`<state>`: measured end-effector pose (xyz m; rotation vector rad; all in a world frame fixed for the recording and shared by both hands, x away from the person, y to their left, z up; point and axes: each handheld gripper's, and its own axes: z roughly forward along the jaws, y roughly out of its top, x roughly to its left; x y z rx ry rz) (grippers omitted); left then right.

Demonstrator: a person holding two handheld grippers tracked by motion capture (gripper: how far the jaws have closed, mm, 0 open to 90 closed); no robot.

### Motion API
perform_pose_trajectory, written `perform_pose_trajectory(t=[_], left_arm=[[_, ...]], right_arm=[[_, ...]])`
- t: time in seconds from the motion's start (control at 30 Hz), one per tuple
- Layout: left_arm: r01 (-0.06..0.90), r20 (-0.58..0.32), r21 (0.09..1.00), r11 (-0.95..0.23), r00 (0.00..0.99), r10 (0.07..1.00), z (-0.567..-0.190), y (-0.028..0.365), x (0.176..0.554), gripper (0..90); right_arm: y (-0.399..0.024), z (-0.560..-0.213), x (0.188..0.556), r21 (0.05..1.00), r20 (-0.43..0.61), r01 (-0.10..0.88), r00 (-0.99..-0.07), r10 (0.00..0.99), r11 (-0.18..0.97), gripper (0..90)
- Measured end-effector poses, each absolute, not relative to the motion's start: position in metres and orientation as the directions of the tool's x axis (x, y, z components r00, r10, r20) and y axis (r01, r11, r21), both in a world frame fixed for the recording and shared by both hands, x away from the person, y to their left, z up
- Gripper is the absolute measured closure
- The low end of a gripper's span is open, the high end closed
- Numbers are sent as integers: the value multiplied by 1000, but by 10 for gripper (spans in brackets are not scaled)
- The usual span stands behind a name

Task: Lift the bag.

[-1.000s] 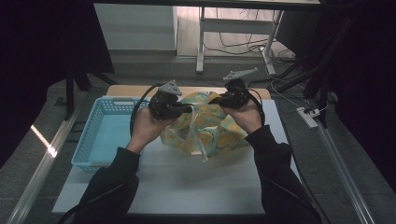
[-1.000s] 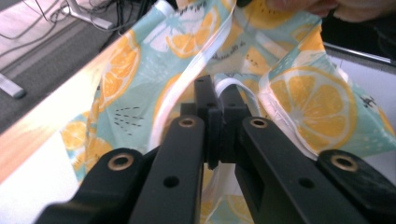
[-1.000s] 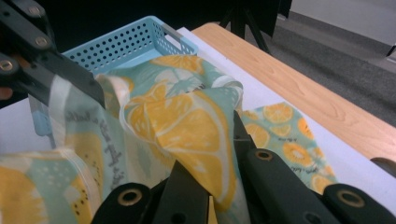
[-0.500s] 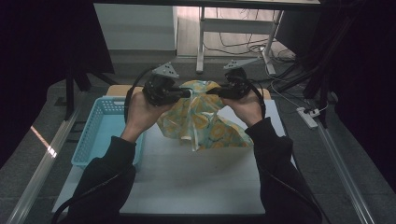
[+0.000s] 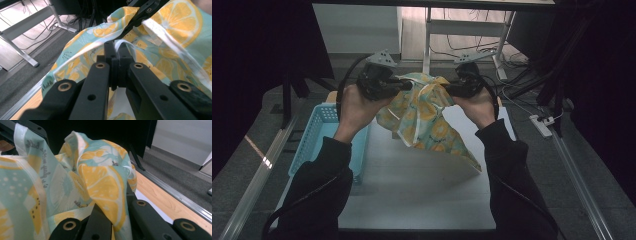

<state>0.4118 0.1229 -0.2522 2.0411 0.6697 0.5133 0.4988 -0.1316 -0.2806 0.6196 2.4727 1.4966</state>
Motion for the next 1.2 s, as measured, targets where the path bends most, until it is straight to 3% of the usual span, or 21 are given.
perform_pose_trajectory(t=[0.3, 0.6, 0.8, 1.2], left_arm=[[242, 104, 871, -427, 759, 642, -238, 128, 409, 900], [271, 62, 880, -390, 749, 660, -246, 129, 417, 900], [245, 73, 892, -380, 751, 656, -229, 128, 412, 900], [321, 45, 829, -458, 778, 626, -270, 105, 432, 896]], right_arm=[[-134, -257, 496, 902, 31, 218, -893, 450, 371, 892], [-139, -270, 501, 892, 50, 251, -881, 470, 376, 892], [-144, -253, 496, 913, 33, 219, -881, 473, 345, 892], [-156, -283, 507, 888, 72, 285, -861, 503, 361, 890]])
